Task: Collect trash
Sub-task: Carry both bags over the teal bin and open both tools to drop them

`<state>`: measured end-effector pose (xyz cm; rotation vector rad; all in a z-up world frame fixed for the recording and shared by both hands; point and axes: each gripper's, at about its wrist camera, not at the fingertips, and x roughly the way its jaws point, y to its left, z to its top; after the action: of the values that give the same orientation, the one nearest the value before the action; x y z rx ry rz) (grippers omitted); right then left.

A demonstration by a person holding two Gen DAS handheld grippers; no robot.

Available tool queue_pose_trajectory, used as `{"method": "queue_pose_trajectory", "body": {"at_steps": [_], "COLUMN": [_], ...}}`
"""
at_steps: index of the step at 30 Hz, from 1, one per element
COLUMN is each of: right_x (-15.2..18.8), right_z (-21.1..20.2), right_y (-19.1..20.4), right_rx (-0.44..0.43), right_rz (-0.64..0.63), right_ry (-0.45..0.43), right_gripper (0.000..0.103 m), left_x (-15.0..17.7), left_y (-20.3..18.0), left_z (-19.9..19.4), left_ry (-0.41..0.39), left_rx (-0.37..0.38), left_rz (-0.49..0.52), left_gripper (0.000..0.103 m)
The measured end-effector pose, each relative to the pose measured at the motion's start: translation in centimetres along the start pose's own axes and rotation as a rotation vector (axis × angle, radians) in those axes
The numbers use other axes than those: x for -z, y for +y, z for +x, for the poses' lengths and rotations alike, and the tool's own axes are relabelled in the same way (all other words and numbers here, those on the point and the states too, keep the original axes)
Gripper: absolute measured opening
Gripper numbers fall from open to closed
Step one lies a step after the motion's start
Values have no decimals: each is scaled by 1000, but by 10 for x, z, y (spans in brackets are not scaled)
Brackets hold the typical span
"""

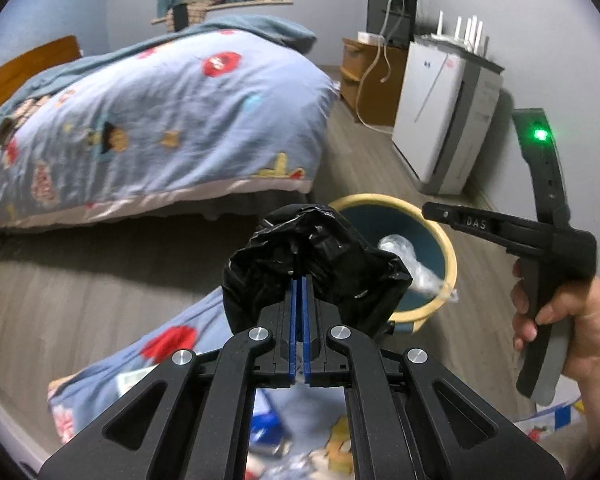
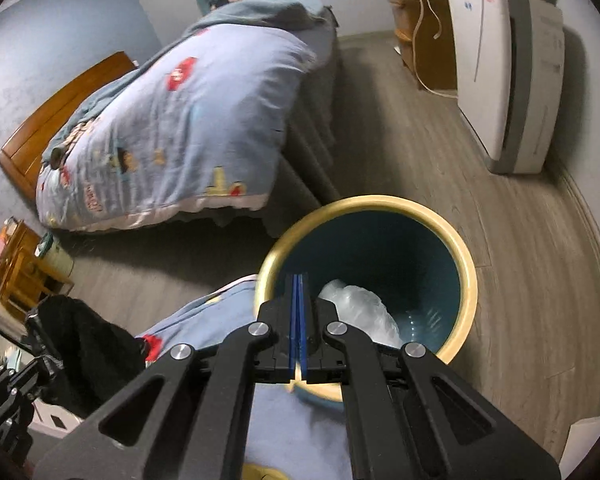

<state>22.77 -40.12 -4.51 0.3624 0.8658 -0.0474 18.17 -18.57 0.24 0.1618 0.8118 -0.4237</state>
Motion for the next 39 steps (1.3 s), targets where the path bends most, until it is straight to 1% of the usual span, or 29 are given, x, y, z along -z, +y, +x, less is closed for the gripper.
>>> {"method": "queue_pose_trajectory", "body": {"at_steps": [3,6,10,13,15,18,20,23,26,27,29,30,31,32,33,34,35,36,37,38,39], "right_x": [-3,-2,0,3,5,8,10,11,11,11,10,9,9,9,8,7,7,6,6,5,5], "right_z": [4,5,12,15,17,20,19,18,19,19,20,20,20,20,19,19,18,18,18,18,17], "right_y": [-17,-40,-59,-68,-70,-77,-84,-89,-93,-92,-91,-90,-90,-89,-88,-87,-86,-85,-85,-84,-83], "right_rx": [6,11,49,71,88,111,112,124,119,119,122,119,116,114,110,108,107,107,106,106,107], "right_rz": [33,94,125,149,157,197,224,245,260,258,251,250,250,247,242,237,231,229,228,229,230], "right_ry": [3,11,34,52,65,78,80,80,85,86,85,84,83,83,82,81,80,79,79,77,73], "right_gripper": [0,0,0,0,0,0,1,0,1,1,1,1,1,1,1,1,2,5,10,28,50], "left_x": [-7,-8,-10,-14,-22,-35,-39,-38,-31,-26,-20,-18,-17,-16,-15,-16,-16,-16,-16,-16,-15], "left_y": [-13,-20,-34,-44,-49,-56,-62,-65,-63,-62,-61,-60,-60,-60,-59,-58,-56,-55,-52,-52,-51], "left_z": [35,58,80,91,96,98,102,115,131,138,146,147,147,146,144,143,140,137,133,131,127], "left_ry": [33,56,66,61,46,3,1,25,73,102,138,142,141,136,124,116,107,97,88,80,69], "left_rx": [3,11,25,33,42,70,70,79,100,114,116,110,104,94,78,75,71,61,53,46,33], "left_rz": [21,24,54,71,66,43,48,45,16,4,-5,-3,4,10,15,15,14,12,11,12,15], "left_gripper": [3,3,3,3,3,3,3,3,3,3,6,13,23,30,46,56,60,68,76,79,85]}}
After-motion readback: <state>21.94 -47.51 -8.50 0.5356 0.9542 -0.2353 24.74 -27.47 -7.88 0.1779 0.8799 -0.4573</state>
